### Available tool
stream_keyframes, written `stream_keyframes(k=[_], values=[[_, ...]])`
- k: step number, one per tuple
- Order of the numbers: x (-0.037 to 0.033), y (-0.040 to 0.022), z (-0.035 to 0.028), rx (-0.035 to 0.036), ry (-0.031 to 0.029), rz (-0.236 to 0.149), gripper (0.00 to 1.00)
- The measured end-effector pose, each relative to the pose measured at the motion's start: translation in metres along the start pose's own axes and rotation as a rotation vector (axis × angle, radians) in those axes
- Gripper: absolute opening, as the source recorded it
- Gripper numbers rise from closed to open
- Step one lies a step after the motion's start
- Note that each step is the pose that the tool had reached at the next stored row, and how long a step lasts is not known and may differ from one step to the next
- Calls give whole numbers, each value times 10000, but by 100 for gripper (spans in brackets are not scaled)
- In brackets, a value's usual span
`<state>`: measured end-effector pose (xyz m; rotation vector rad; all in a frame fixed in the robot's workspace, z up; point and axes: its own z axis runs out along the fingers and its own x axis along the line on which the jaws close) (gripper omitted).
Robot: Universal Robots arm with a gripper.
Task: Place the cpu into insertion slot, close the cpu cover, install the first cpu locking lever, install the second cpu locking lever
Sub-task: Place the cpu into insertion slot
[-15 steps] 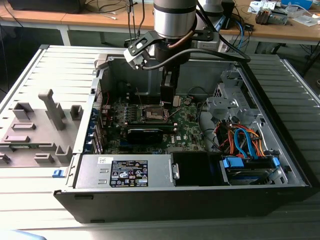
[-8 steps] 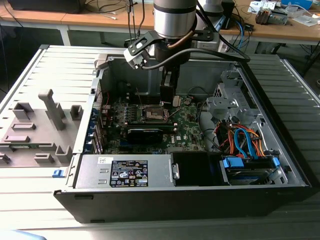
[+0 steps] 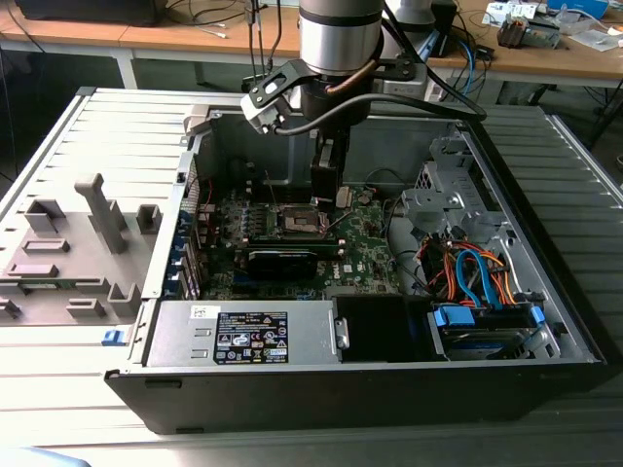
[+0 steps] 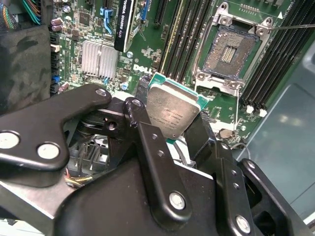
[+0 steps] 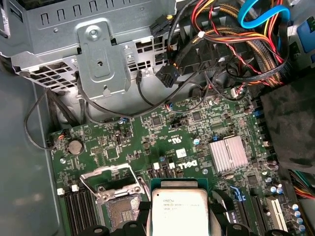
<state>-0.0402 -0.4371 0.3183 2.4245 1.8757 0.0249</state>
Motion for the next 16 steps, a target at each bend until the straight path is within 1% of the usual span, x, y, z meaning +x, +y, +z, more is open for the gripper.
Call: stream_keyframes(k=[16], values=[[0,0,2,6,-27,265,55]])
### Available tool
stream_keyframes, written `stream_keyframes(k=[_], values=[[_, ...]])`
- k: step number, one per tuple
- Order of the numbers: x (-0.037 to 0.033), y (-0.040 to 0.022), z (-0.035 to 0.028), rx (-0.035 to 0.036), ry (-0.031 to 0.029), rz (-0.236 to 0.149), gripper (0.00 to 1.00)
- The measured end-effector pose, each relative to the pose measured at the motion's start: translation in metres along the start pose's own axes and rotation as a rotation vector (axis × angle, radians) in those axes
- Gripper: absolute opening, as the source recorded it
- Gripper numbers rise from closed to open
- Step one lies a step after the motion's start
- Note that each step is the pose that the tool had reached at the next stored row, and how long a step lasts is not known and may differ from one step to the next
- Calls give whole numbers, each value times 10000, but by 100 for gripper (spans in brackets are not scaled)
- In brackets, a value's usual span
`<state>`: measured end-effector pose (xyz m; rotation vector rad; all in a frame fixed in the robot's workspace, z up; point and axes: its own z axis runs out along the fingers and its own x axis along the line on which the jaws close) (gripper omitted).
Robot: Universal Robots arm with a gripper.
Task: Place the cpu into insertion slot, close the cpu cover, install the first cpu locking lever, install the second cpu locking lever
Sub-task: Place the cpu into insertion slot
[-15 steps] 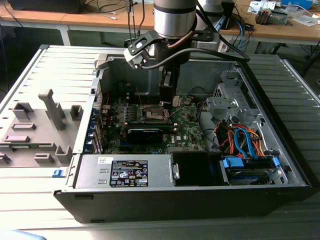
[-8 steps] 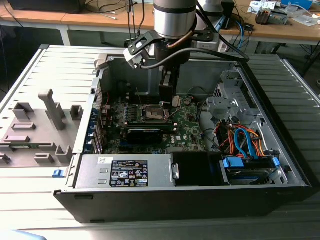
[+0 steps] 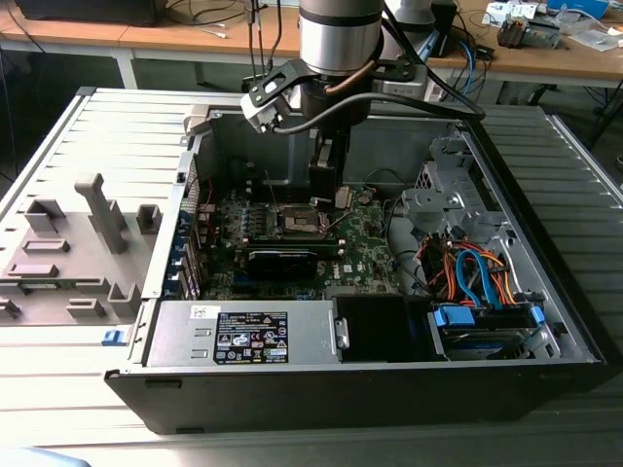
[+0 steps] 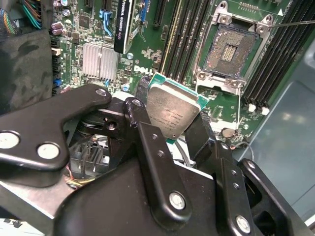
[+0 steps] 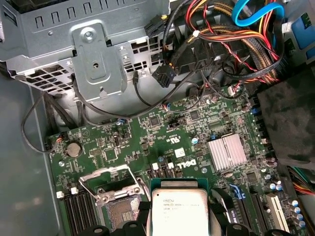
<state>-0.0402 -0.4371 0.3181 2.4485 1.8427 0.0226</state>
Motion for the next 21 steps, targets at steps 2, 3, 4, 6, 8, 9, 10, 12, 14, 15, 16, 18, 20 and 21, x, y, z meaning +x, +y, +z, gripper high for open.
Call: stream_keyframes(k=[2,3,4,6,8,9,10,12,14,15,16,18,20,21], values=[[0,0,0,1,-5,37,55],[0,0,0,2,-6,52,55],[0,0,1,2,-8,69,55],[0,0,1,3,-12,108,55],[0,0,1,3,-13,127,55],[0,0,1,4,-16,147,55],[0,0,2,4,-17,163,55],[0,0,2,5,-20,186,55],[0,1,2,6,-23,219,55],[0,1,3,6,-25,241,55],[0,0,2,6,-27,257,55],[0,0,3,7,-29,278,55],[0,0,3,8,-31,300,55],[0,0,3,8,-33,310,55]])
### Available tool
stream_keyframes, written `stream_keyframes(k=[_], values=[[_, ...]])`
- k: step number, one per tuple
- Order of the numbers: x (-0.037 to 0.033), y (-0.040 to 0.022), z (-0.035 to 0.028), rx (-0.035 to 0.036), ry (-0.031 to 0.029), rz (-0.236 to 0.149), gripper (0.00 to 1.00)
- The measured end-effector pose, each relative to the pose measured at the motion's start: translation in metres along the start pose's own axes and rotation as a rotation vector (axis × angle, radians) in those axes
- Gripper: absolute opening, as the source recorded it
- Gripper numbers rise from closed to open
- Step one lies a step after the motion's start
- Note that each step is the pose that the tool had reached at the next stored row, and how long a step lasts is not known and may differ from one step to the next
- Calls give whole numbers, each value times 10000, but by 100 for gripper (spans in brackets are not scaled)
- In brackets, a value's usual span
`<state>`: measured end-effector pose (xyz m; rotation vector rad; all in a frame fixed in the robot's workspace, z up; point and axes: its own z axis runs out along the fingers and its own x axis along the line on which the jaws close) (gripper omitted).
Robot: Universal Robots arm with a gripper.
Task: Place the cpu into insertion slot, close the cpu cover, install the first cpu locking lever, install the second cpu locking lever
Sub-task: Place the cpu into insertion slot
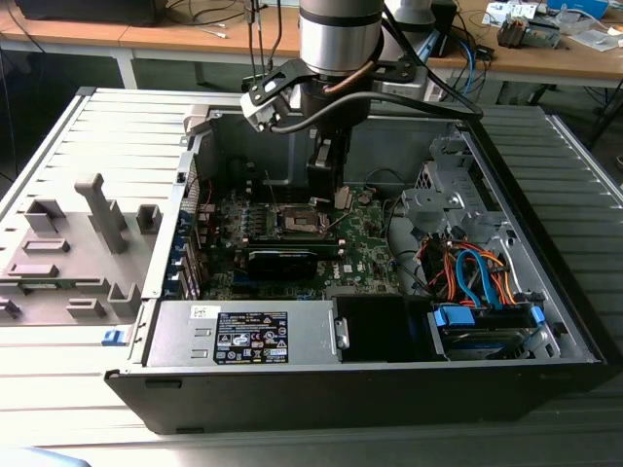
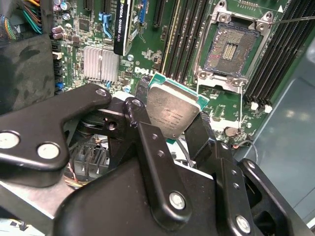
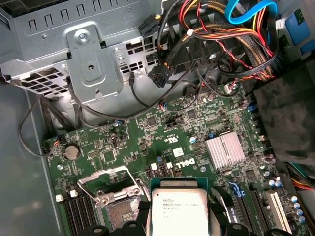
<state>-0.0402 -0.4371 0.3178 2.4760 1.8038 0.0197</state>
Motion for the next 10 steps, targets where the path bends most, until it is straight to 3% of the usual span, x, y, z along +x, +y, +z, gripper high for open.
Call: stream_keyframes(k=[10], values=[[0,0,2,4,-11,120,55]])
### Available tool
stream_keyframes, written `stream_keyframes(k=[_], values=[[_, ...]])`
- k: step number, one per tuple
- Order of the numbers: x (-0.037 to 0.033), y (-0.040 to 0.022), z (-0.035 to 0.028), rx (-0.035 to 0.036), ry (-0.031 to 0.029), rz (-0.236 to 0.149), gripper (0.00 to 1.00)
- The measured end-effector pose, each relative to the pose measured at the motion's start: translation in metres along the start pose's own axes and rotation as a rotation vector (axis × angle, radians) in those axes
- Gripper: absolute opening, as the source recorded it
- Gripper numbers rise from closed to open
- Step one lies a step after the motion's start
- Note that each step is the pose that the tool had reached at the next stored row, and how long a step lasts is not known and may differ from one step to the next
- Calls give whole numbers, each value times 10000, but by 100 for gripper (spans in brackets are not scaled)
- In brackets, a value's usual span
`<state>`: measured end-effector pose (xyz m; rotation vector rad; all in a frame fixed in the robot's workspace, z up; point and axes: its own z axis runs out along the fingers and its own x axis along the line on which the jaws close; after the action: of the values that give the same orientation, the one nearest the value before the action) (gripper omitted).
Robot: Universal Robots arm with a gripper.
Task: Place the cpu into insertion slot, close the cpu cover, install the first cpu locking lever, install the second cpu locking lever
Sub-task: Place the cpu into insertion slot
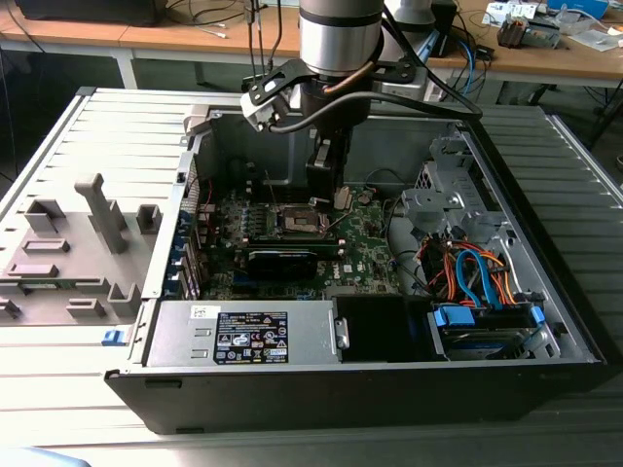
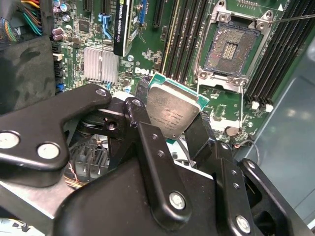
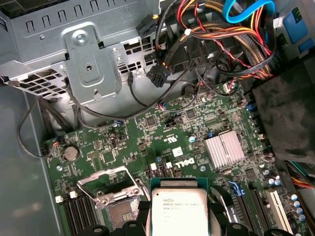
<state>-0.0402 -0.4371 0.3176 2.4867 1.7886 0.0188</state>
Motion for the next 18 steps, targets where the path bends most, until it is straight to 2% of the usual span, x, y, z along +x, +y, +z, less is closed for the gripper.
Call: stream_keyframes(k=[18], values=[[0,0,4,6,-19,218,55]])
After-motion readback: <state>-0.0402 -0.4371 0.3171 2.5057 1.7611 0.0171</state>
